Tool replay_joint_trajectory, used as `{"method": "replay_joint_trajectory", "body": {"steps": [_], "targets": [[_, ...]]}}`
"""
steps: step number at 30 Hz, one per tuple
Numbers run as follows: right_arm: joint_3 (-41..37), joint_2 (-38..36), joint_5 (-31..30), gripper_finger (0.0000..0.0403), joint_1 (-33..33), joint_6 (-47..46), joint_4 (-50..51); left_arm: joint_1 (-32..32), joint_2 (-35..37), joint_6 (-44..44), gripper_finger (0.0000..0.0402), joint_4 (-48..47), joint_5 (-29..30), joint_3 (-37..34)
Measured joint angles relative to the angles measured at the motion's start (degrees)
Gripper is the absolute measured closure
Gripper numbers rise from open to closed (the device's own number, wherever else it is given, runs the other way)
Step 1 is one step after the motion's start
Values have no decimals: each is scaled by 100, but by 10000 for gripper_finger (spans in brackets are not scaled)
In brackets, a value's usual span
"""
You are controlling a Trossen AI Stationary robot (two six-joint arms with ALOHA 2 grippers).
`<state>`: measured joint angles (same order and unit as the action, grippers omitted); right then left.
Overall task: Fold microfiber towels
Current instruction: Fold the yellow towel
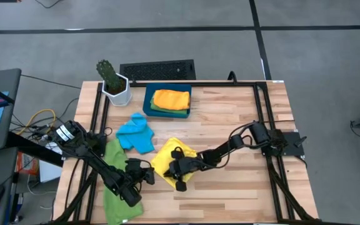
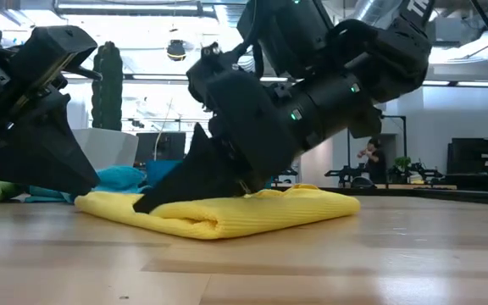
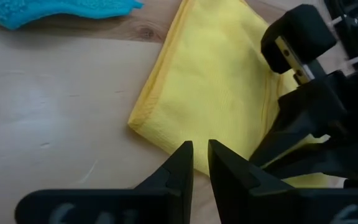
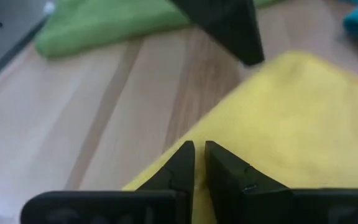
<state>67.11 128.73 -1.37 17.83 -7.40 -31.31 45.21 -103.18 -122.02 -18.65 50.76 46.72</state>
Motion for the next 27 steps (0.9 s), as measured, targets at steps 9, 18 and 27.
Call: {"method": "replay_joint_trajectory", "body": {"steps": [9,18,27], "targets": [[2,-3,16,340,22,423,54,-4,2,8,360,-4,2,0],[-187,-1439,14,340,-105,654,116,0,389,191,360,-323,2,7],[-835,-1137,0,340,109,225,-188,11,369,165,360,-518,0,2]]}}
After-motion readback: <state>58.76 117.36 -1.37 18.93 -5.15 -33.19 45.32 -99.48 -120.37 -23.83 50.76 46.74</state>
